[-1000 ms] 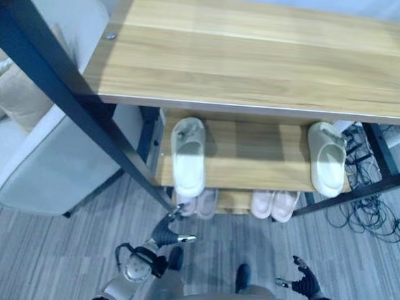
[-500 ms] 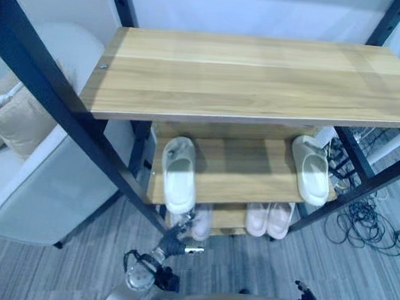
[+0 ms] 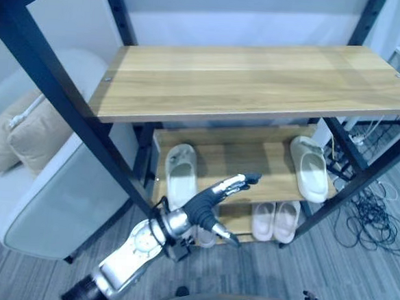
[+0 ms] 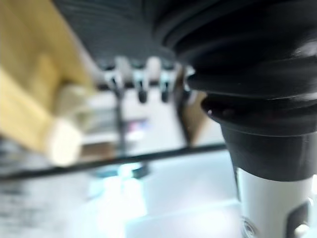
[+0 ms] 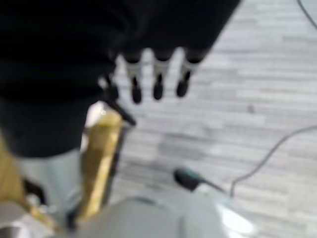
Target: Arrange the slippers neatly on the shoe rack.
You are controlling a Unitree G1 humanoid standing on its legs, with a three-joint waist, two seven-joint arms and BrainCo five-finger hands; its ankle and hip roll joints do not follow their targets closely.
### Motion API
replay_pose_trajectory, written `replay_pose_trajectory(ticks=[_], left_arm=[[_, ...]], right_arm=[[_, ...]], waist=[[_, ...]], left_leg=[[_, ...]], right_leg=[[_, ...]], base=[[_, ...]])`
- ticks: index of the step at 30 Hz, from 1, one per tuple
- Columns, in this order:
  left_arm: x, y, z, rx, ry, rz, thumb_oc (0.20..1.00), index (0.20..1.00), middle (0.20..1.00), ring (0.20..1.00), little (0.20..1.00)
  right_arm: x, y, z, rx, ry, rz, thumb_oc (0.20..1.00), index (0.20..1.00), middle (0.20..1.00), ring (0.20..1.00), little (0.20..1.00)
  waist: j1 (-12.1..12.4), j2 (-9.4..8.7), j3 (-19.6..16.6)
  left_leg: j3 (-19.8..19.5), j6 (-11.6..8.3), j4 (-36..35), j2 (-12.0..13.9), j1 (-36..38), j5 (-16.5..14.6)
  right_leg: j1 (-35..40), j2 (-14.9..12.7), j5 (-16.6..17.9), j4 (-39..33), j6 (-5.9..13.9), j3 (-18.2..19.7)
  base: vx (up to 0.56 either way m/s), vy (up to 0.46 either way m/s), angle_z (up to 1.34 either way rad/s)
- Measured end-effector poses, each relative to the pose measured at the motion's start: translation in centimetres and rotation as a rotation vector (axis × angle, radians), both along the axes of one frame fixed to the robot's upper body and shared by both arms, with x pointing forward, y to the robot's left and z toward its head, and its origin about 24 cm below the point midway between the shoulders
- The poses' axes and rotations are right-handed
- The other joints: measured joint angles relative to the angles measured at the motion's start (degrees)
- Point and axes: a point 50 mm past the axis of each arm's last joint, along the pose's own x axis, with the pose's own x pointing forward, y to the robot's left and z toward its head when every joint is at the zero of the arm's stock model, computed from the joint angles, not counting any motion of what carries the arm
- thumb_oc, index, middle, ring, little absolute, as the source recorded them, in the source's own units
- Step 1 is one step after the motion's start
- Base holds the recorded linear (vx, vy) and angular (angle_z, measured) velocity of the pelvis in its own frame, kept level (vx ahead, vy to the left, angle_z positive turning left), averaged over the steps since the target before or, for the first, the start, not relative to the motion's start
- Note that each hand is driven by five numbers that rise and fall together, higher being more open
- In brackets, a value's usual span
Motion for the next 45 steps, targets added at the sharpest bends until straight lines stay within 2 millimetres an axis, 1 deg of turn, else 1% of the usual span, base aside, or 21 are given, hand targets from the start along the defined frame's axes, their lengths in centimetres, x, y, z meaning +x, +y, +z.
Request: replay_pose_trajectory(ticks=[1, 2, 3, 5, 6, 7, 8, 12, 13, 15, 18, 19, 21, 22, 23, 24, 26, 32, 35, 38, 45], left_arm=[[0.5, -0.1, 0.6, 0.009, -0.042, 0.013, 1.000, 1.000, 1.000, 1.000, 1.000], [1.4, -0.9, 1.5, -0.005, -0.130, 0.043, 1.000, 1.000, 1.000, 1.000, 1.000], [2.2, -1.3, 1.9, 0.009, -0.184, 0.070, 1.000, 1.000, 1.000, 1.000, 1.000], [3.6, -1.0, 2.0, 0.081, -0.273, 0.155, 1.000, 1.000, 1.000, 1.000, 1.000], [4.1, -0.8, 1.8, 0.119, -0.297, 0.179, 1.000, 1.000, 1.000, 1.000, 1.000], [4.7, -0.6, 1.2, 0.177, -0.320, 0.210, 1.000, 1.000, 1.000, 1.000, 1.000], [5.6, 0.2, -0.2, 0.285, -0.329, 0.260, 1.000, 1.000, 1.000, 1.000, 1.000], [7.2, 1.9, -1.7, 0.484, -0.418, 0.361, 1.000, 1.000, 1.000, 1.000, 1.000], [7.8, 2.6, -2.1, 0.547, -0.447, 0.387, 1.000, 1.000, 1.000, 1.000, 1.000], [8.5, 3.4, -2.2, 0.602, -0.460, 0.426, 1.000, 1.000, 1.000, 1.000, 1.000], [8.4, 3.1, -1.8, 0.607, -0.516, 0.429, 1.000, 1.000, 1.000, 1.000, 1.000], [8.7, 3.8, -2.2, 0.649, -0.531, 0.448, 1.000, 1.000, 1.000, 1.000, 1.000], [9.7, 7.8, -3.0, 0.888, -0.603, 0.548, 1.000, 1.000, 1.000, 1.000, 1.000], [9.9, 9.2, -2.8, 0.955, -0.613, 0.586, 1.000, 1.000, 1.000, 1.000, 1.000], [9.6, 10.1, -2.8, 0.979, -0.626, 0.644, 1.000, 1.000, 1.000, 1.000, 1.000], [9.5, 10.2, -2.9, 0.983, -0.631, 0.655, 1.000, 1.000, 1.000, 1.000, 1.000], [9.2, 10.5, -3.1, 0.983, -0.635, 0.679, 1.000, 1.000, 1.000, 1.000, 1.000], [8.7, 12.6, -3.2, 1.011, -0.603, 0.809, 1.000, 1.000, 1.000, 1.000, 1.000], [8.7, 12.8, -2.7, 0.991, -0.611, 0.845, 1.000, 1.000, 1.000, 1.000, 1.000], [8.0, 13.1, -2.2, 0.931, -0.605, 0.900, 1.000, 1.000, 1.000, 1.000, 1.000], [7.8, 12.5, -0.6, 0.923, -0.682, 0.863, 1.000, 1.000, 1.000, 1.000, 1.000]], right_arm=[[0.1, 0.1, 0.0, 0.002, -0.003, 0.006, 1.000, 1.000, 1.000, 1.000, 1.000], [0.1, 0.2, 0.0, 0.007, -0.008, 0.008, 1.000, 1.000, 1.000, 1.000, 1.000], [0.2, 0.2, 0.1, 0.009, -0.014, 0.009, 1.000, 1.000, 1.000, 1.000, 1.000], [0.5, 0.3, 0.2, 0.014, -0.029, 0.012, 1.000, 1.000, 1.000, 1.000, 1.000], [0.6, 0.3, 0.2, 0.015, -0.033, 0.010, 1.000, 1.000, 1.000, 1.000, 1.000], [0.6, 0.1, 0.3, 0.013, -0.035, 0.002, 1.000, 1.000, 1.000, 1.000, 1.000], [0.9, 0.0, 0.3, 0.018, -0.048, -0.013, 1.000, 1.000, 1.000, 1.000, 1.000], [1.0, -0.3, 0.5, 0.009, -0.058, -0.033, 1.000, 1.000, 1.000, 1.000, 1.000], [1.2, -0.5, 0.6, 0.006, -0.071, -0.040, 1.000, 1.000, 1.000, 1.000, 1.000], [1.4, -0.5, 0.6, 0.005, -0.078, -0.050, 1.000, 1.000, 1.000, 1.000, 1.000], [1.2, -0.5, 0.6, 0.004, -0.074, -0.047, 1.000, 1.000, 1.000, 1.000, 1.000], [1.1, -0.6, 0.6, 0.001, -0.075, -0.051, 1.000, 1.000, 1.000, 1.000, 1.000], [1.5, -1.1, 0.9, -0.016, -0.110, -0.069, 1.000, 1.000, 1.000, 1.000, 1.000], [0.8, -1.3, 0.8, -0.027, -0.097, -0.082, 1.000, 1.000, 1.000, 1.000, 1.000], [-0.3, -1.7, 0.7, -0.041, -0.073, -0.102, 1.000, 1.000, 1.000, 1.000, 1.000], [-1.1, -1.9, 0.7, -0.048, -0.055, -0.103, 1.000, 1.000, 1.000, 1.000, 1.000], [-1.7, -2.2, 0.7, -0.055, -0.037, -0.107, 1.000, 1.000, 1.000, 1.000, 1.000], [-1.0, -2.1, 0.8, -0.049, -0.057, -0.101, 1.000, 1.000, 1.000, 1.000, 1.000], [-0.9, -2.1, 0.8, -0.049, -0.060, -0.100, 1.000, 1.000, 1.000, 1.000, 1.000], [-1.0, -2.0, 0.8, -0.045, -0.056, -0.100, 1.000, 1.000, 1.000, 1.000, 1.000], [-0.8, -1.9, 0.7, -0.023, -0.055, -0.090, 1.000, 1.000, 1.000, 1.000, 1.000]], waist=[[-0.5, -0.20, 0.1], [-1.3, -0.28, 0.2], [-1.7, -0.26, 0.3], [-3.0, 0.31, 0.5], [-2.9, 0.63, 0.6], [-3.6, 0.97, 1.0], [-3.9, 1.52, 1.2], [-5.3, 2.46, 1.6], [-5.2, 3.08, 1.3], [-5.2, 3.51, 1.6], [-5.4, 3.12, 1.5], [-5.4, 3.22, 1.6], [-5.5, 3.95, 1.4], [-5.6, 4.13, 1.6], [-5.6, 4.13, 2.0], [-5.5, 4.09, 2.1], [-5.3, 3.92, 2.2], [-5.4, 2.48, 3.2], [-5.3, 2.11, 3.4], [-5.4, 2.09, 3.4], [-5.1, 2.08, 3.4]], left_leg=[[-0.1, -0.01, 0.0, 0.1, 0.0, 0.0], [0.0, -0.01, 0.0, 0.0, 0.1, 0.0], [0.2, 0.00, 0.0, 0.0, 0.0, 0.0], [1.3, 0.03, 0.0, 0.0, 0.1, -0.1], [1.4, 0.03, 0.1, 0.0, 0.1, -0.1], [1.5, 0.03, 0.3, -0.1, 0.0, -0.1], [2.2, 0.03, 0.3, 0.0, 0.2, -0.1], [3.0, 0.01, 0.0, 0.2, -0.4, -0.1], [3.1, -0.04, 0.0, 0.2, -1.4, -0.1], [3.1, 0.00, 0.0, 0.2, -2.0, 0.0], [3.8, -0.01, 0.0, 0.2, -1.8, 0.1], [4.2, 0.00, 0.0, 0.2, -2.1, 0.1], [5.5, -0.04, 0.0, 0.3, -4.8, 0.0], [5.6, -0.03, 0.0, 0.3, -5.7, 0.2], [5.7, 0.07, 0.0, 0.3, -5.7, 0.5], [5.7, 0.08, 0.0, 0.3, -5.6, 0.5], [5.8, 0.08, 0.0, 0.4, -5.5, 0.5], [5.7, -0.23, 0.0, 1.0, -5.0, 0.6], [5.6, -0.31, 0.0, 1.2, -5.1, 0.6], [5.6, -0.32, 0.0, 1.3, -5.4, 0.6], [5.3, -0.49, 0.0, 1.5, -4.9, 0.7]], right_leg=[[0.0, 0.1, 0.0, 0.0, 0.02, 0.0], [-0.3, 0.1, 0.0, 0.0, 0.03, 0.1], [-0.4, 0.0, 0.0, 0.0, 0.03, 0.1], [-0.9, 0.0, 0.2, 0.0, -0.10, 1.0], [-0.7, 0.0, 0.3, 0.0, -0.13, 1.2], [-0.9, 0.0, 0.3, 0.0, -0.13, 1.5], [-1.0, 0.0, 0.3, 0.0, -0.13, 1.7], [-2.3, 0.1, 0.5, 0.0, -0.27, 2.3], [-3.2, 0.1, 0.7, 0.0, -0.32, 2.4], [-3.8, 0.0, 1.1, 0.0, -0.29, 2.7], [-4.0, 0.1, 1.2, 0.0, -0.32, 3.1], [-4.6, 0.1, 1.3, 0.0, -0.29, 3.4], [-8.0, -0.2, 1.8, 0.0, -0.31, 4.8], [-8.8, -0.2, 2.2, 0.0, -0.29, 4.8], [-8.9, -0.1, 2.5, 0.0, -0.27, 4.8], [-8.8, -0.1, 2.5, 0.0, -0.26, 4.8], [-8.9, 0.1, 2.5, 0.0, -0.27, 4.9], [-8.3, 0.6, 2.6, 0.0, -0.38, 4.9], [-8.4, 0.8, 2.6, 0.0, -0.44, 4.9], [-8.7, 0.9, 2.6, 0.0, -0.47, 4.9], [-8.0, 1.1, 2.6, 0.0, -0.53, 4.6]], base=[[0.02, -0.052, 0.00], [0.02, -0.037, -0.03], [0.02, -0.045, -0.13], [0.03, -0.030, -0.20], [0.02, -0.012, -0.13], [0.02, -0.013, -0.13], [0.01, -0.007, -0.16], [-0.01, -0.005, -0.09], [0.00, 0.000, -0.09], [-0.01, 0.001, -0.09], [-0.05, 0.002, -0.06], [-0.04, 0.000, -0.25], [0.01, -0.014, -0.31], [0.02, -0.020, -0.11], [0.00, 0.000, 0.00], [0.02, -0.017, -0.03], [0.02, -0.010, -0.05], [0.00, -0.001, -0.01], [0.00, 0.000, 0.00], [0.00, 0.000, 0.00], [-0.01, -0.018, 0.01]])
